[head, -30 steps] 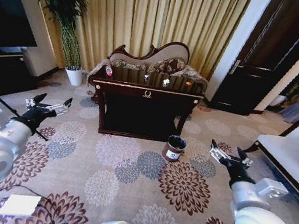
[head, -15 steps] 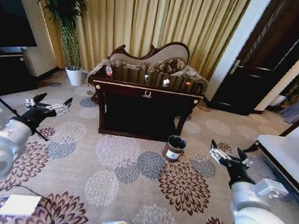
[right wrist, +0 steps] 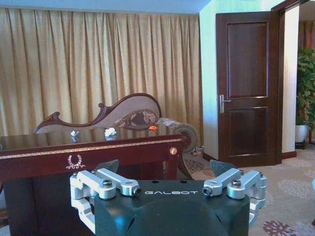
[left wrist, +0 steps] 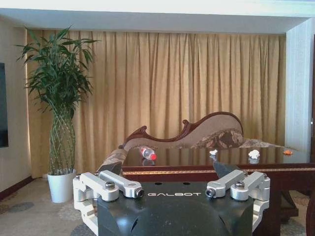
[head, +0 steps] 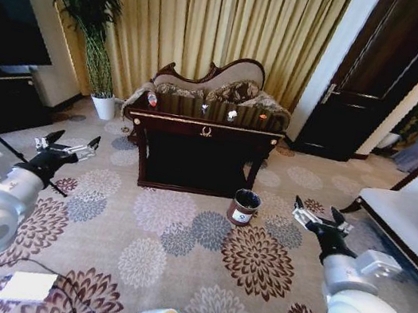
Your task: Move to the front of the table and place the trash on the table into the trash bin.
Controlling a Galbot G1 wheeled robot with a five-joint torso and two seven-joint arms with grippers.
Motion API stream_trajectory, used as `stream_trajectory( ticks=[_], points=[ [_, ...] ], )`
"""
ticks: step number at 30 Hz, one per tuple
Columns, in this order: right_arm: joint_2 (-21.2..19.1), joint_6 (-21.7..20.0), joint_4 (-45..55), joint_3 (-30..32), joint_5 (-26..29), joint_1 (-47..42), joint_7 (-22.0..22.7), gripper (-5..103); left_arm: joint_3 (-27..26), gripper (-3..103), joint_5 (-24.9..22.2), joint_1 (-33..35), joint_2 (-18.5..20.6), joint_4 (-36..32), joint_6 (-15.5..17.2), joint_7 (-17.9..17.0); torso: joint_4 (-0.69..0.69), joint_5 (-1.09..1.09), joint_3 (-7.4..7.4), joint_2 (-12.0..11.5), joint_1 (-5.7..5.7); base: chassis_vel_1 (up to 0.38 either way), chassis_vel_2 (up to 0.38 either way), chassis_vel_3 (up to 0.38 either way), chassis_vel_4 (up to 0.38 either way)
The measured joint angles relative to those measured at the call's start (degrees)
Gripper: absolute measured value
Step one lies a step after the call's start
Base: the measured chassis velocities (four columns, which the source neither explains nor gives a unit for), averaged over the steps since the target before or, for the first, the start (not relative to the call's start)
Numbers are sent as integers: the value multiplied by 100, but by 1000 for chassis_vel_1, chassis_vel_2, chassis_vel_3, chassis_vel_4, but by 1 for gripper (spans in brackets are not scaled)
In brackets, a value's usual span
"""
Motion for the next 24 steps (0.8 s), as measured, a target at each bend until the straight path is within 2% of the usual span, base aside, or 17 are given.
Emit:
stream_trajectory(
  ticks=[14, 24],
  points=[
    [34, 105, 0, -9, -26, -7, -29, 100, -21, 100, 1, 8, 9, -33, -8, 9, 0, 0, -1, 0, -1, -24, 27, 20, -22],
    [57, 124, 0, -9, -68, -52, -65, 100, -72, 100, -1, 37, 13, -27, -64, 24, 1, 1, 2, -2, 2, -146, 151, 150, -137]
  ],
)
